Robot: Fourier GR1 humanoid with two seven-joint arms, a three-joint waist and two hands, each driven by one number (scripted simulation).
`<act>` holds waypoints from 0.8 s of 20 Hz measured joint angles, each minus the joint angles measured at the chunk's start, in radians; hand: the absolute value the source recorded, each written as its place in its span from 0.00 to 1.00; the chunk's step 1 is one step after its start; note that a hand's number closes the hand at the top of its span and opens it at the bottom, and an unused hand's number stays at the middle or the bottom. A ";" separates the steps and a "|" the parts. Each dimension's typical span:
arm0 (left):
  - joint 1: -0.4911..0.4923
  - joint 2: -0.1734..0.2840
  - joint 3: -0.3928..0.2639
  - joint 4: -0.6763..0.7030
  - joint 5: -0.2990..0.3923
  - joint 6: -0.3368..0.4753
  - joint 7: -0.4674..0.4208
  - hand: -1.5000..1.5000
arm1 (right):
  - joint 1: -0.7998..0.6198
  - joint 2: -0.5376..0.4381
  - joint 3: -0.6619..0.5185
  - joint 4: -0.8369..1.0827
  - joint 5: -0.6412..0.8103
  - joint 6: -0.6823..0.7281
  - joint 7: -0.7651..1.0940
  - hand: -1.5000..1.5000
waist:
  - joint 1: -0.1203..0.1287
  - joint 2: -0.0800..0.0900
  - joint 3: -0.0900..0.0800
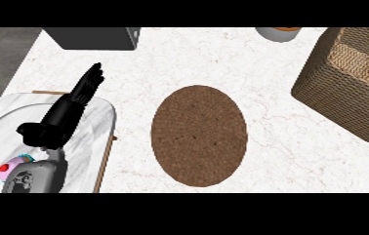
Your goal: Pick the sweet potato from the placemat and place it in the basket
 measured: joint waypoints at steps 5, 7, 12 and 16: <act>-0.004 0.005 0.007 0.004 0.001 -0.006 -0.004 0.50 | -0.002 -0.067 -0.071 0.148 -0.061 -0.032 -0.105 1.00 | -0.001 0.000 0.000; 0.004 -0.002 0.002 -0.017 0.003 -0.003 0.010 0.50 | 0.010 -0.092 -0.093 0.194 -0.093 -0.029 -0.152 1.00 | -0.001 -0.001 0.000; 0.002 -0.002 0.000 -0.011 -0.003 -0.006 0.003 0.50 | 0.035 -0.132 -0.151 0.354 -0.164 -0.082 -0.323 1.00 | 0.001 0.001 0.001; -0.003 -0.009 0.000 -0.011 -0.007 0.000 0.004 0.50 | 0.047 -0.161 -0.181 0.458 -0.194 -0.146 -0.447 1.00 | 0.003 0.001 0.001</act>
